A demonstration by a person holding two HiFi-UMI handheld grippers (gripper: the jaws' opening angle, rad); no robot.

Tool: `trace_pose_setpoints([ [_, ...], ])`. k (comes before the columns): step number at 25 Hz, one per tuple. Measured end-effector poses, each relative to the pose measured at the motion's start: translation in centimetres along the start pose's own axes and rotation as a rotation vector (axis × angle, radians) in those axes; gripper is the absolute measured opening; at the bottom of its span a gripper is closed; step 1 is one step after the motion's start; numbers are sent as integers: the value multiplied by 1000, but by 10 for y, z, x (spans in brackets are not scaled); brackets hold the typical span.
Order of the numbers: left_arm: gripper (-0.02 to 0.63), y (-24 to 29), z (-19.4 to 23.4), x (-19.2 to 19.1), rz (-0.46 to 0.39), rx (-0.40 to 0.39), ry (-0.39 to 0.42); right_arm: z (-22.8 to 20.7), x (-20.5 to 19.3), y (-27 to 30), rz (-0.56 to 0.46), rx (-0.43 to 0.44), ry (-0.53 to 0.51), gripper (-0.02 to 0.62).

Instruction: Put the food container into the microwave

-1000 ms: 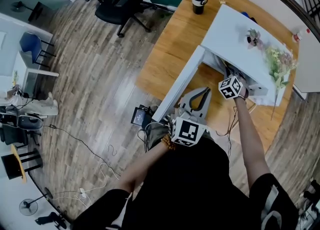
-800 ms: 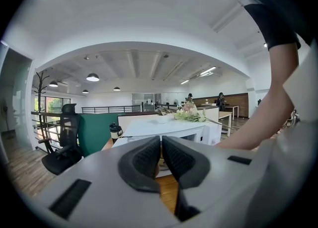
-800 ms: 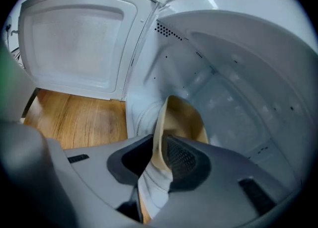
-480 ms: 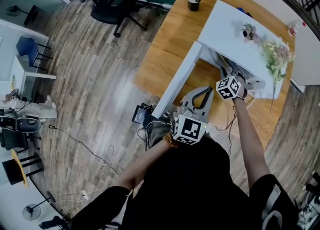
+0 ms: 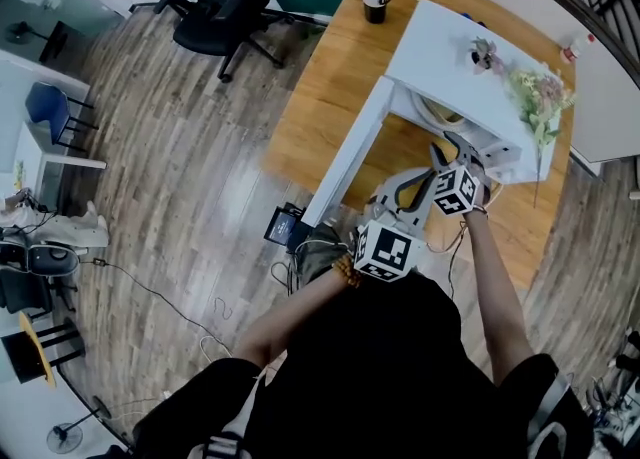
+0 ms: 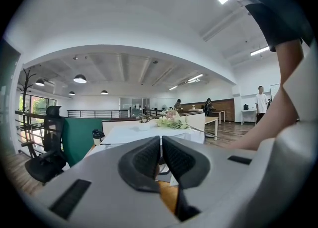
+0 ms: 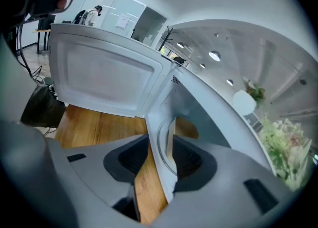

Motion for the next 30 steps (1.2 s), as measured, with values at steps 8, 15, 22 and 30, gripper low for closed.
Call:
trace_pose_setpoints([
  [8, 32, 2, -21, 0, 2, -77, 30, 1, -8, -54, -99, -40, 98, 147],
  [15, 32, 9, -33, 3, -24, -99, 54, -15, -18, -101, -161, -126, 215, 137],
  [22, 32, 15, -29, 6, -32, -67, 48, -50, -14, -158, -275, -263, 355, 116],
  [30, 32, 20, -19, 18, -75, -31, 55, -62, -6, -203, -486, -431, 472, 52],
])
Point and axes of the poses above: the fingertips, and each gripper's own axes: y forward along the fingers, z to its left, x out of its top, the point moved 10 cm from there along -y, backward along the fingers, and after that the axes turned 10 degrees about z, right-handed, at the moved point
